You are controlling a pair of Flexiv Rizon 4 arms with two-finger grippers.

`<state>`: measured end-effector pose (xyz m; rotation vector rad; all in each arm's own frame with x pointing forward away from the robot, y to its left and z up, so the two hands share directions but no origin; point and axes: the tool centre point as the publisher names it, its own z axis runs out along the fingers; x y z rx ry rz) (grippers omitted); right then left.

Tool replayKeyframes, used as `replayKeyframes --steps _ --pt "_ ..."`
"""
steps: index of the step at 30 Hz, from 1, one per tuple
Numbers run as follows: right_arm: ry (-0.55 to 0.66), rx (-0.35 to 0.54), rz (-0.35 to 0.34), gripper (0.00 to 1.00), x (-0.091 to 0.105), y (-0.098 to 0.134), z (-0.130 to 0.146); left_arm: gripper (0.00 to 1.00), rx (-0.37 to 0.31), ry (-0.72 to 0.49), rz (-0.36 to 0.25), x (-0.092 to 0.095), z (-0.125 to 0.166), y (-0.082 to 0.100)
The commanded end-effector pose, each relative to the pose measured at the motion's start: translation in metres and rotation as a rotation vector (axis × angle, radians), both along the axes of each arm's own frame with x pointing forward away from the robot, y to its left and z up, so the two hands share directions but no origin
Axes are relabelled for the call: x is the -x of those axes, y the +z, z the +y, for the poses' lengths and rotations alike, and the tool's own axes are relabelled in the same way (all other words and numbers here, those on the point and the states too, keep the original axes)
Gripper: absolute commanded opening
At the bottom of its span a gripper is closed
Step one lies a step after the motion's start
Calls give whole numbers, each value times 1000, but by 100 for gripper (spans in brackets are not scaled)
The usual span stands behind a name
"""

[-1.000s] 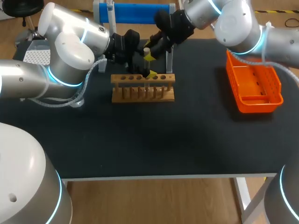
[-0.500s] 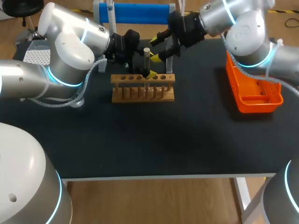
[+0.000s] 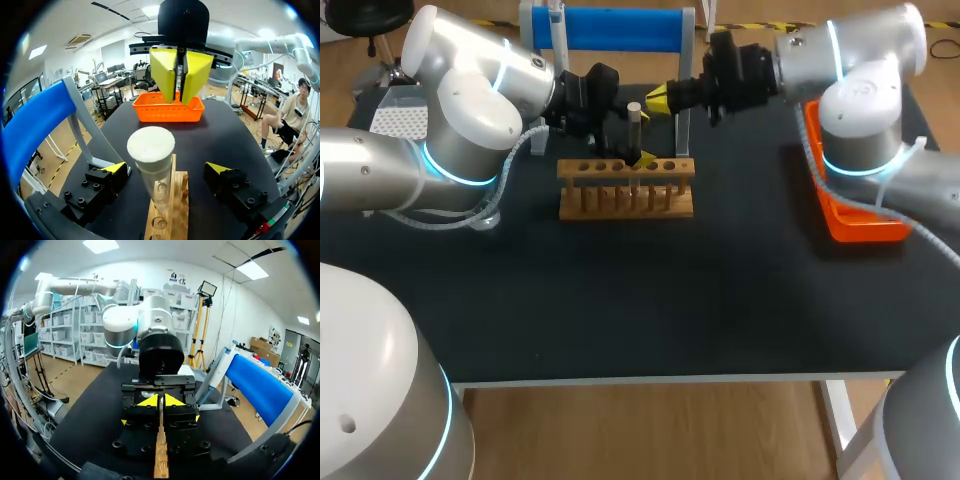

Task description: Invert the test tube, pick up the pipette, mount the tip to pipette, aspirate from beaker and dispense into the tube, eject the tip, return the pipette, and cap with the stopper.

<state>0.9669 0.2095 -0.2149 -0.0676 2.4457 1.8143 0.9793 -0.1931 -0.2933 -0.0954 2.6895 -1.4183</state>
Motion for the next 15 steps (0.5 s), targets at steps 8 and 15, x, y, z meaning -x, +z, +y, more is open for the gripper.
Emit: replayKeyframes --steps 8,15 --pt "27 -213 45 0 -3 5 9 100 -1 -3 3 -1 0 0" --pt "35 -263 72 0 -7 10 15 100 -1 -3 3 -1 0 0"
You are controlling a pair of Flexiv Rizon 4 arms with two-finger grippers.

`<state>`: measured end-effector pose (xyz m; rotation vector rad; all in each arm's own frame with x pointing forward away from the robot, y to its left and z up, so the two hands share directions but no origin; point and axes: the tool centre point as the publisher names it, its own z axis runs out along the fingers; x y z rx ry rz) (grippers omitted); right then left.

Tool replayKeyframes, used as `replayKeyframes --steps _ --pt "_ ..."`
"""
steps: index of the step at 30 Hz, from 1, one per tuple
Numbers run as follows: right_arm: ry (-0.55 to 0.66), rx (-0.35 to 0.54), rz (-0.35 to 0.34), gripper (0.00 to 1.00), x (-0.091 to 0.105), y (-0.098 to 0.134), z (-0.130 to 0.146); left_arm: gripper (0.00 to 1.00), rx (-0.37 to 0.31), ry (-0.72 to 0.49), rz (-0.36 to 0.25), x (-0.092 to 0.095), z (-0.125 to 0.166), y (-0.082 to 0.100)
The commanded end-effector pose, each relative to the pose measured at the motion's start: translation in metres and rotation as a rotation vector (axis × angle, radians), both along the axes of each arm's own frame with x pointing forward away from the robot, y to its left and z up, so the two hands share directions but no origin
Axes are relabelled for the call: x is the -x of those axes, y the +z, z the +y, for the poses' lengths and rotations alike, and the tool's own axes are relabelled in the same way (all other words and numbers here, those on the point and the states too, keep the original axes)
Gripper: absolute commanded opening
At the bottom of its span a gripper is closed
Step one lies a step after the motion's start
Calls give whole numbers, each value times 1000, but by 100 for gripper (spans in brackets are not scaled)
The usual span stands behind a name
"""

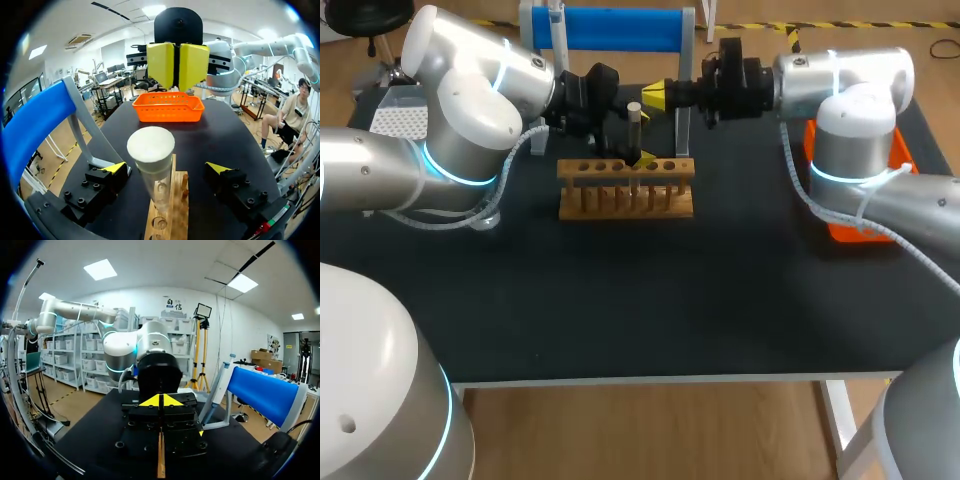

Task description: Invert the test tube, pick up the pipette, mount the tip to pipette, aspirate from beaker and dispense into the tube, eject the tip, return the pipette, and cap with the stopper.

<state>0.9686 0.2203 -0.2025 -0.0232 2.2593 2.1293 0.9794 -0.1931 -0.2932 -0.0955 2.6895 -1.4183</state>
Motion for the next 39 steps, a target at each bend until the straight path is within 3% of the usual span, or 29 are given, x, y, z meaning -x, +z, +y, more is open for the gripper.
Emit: replayKeyframes --steps 1,16,39 --pt "13 -45 17 0 -6 -2 6 100 -1 -3 3 -1 0 0" --pt "34 -67 51 0 -8 -2 21 100 -1 -3 3 -1 0 0" --pt "77 -22 96 0 -4 -17 29 100 -1 -3 3 -1 0 0"
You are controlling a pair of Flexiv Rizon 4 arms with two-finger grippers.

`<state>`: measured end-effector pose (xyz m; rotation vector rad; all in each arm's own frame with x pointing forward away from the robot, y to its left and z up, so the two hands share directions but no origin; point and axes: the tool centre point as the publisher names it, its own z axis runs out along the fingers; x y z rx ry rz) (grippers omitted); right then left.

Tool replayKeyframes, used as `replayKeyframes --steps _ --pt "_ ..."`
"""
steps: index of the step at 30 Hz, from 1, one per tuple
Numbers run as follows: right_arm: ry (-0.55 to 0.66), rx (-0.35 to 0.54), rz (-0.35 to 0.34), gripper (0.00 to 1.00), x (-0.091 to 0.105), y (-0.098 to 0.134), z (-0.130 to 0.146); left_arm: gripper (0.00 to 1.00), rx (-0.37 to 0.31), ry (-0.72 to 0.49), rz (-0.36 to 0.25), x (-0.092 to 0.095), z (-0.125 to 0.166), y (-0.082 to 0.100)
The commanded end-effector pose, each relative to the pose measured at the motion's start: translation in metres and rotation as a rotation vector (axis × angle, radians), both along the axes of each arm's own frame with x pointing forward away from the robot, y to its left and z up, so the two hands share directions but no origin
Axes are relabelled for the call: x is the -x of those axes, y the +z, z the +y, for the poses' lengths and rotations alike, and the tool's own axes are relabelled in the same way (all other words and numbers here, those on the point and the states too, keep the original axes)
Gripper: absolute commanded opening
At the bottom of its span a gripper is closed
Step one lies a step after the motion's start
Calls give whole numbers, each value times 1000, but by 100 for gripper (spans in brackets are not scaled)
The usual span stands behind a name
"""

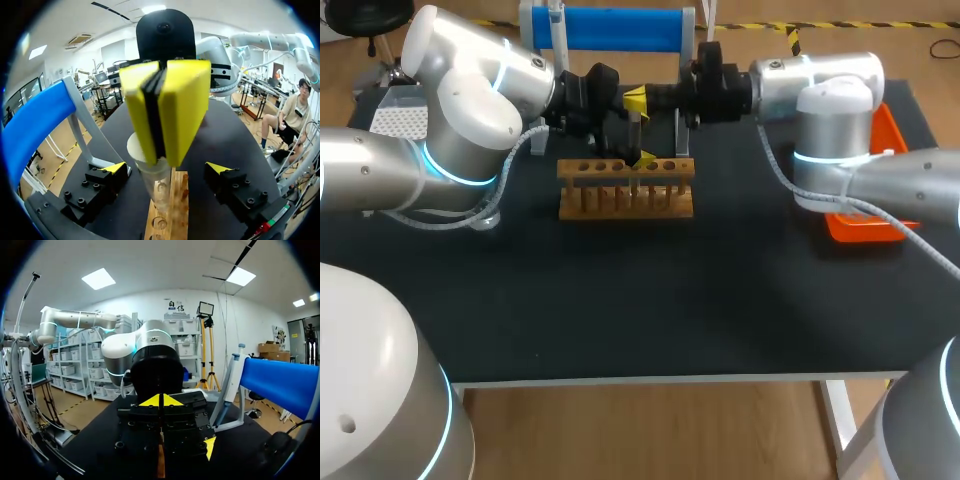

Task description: Invert the test tube, pick up the pipette, mount the tip to pipette, aspirate from beaker and dispense into the tube, eject the tip, return the pipette, and cap with the stopper.

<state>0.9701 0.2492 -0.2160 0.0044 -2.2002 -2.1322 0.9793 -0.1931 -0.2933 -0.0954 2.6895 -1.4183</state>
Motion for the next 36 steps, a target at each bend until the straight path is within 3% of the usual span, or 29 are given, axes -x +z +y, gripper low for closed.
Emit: replayKeyframes --steps 1,18,30,31,32,33,34,36 --pt "7 8 7 0 -3 -6 0 100 -1 -3 3 -1 0 0" --pt "-14 24 49 0 -2 -30 -4 100 -1 -3 3 -1 0 0" --pt "-34 -86 -49 0 -6 10 -11 100 -1 -3 3 -1 0 0" --pt "-27 -92 -55 16 -5 13 -11 100 -1 -3 3 -1 0 0" --pt "-28 -85 -63 45 -5 16 -12 100 -1 -3 3 -1 0 0" --pt "-30 -84 -67 91 -4 18 -12 100 -1 -3 3 -1 0 0" --pt "-31 -85 -68 100 -4 20 -13 100 -1 -3 3 -1 0 0" --pt "-43 -72 -81 100 -3 22 -16 100 -1 -3 3 -1 0 0"
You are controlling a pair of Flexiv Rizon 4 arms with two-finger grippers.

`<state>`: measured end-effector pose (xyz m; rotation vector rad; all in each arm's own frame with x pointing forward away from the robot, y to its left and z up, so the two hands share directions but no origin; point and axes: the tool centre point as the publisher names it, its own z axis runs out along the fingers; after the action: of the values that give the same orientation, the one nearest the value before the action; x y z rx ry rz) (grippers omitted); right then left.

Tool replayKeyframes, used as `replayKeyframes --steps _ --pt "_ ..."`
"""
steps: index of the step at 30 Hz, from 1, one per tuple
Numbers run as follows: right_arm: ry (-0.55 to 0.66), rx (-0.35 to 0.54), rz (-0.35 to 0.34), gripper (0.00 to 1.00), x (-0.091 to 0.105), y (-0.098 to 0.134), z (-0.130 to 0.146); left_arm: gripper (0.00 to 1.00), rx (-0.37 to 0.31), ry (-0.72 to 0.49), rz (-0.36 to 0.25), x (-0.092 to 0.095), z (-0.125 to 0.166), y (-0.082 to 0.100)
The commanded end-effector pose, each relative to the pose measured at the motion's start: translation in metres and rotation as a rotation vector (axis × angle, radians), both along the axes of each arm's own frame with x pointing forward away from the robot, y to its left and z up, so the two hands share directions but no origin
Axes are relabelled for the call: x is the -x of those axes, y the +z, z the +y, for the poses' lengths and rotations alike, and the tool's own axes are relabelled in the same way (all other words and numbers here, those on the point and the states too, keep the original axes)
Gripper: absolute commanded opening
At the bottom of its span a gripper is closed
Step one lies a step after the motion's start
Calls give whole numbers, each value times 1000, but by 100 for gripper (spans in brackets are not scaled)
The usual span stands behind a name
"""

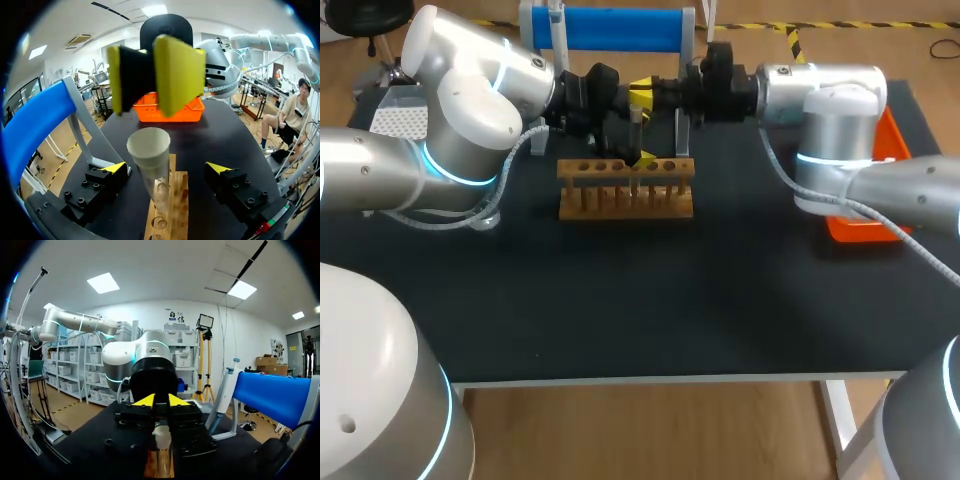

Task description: Invert the test tube, pick up the pipette, mount the tip to pipette, aspirate from beaker and dispense into the tube, eject the tip, return the pipette, and cap with the stopper.

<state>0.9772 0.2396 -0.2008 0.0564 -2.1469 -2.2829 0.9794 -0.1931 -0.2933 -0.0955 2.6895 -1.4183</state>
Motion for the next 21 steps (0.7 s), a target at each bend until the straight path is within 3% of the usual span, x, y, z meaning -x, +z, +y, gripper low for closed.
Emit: replayKeyframes --steps 1,9,16,21 --pt "-23 32 -9 100 5 7 -9 100 -1 -3 3 -1 0 0" --pt "-72 177 -13 100 11 -1 -47 100 -1 -3 3 -1 0 0" --pt "-148 329 28 100 24 -29 -95 100 -1 -3 3 -1 0 0" --pt "-148 329 28 100 24 -29 -95 100 -1 -3 3 -1 0 0"
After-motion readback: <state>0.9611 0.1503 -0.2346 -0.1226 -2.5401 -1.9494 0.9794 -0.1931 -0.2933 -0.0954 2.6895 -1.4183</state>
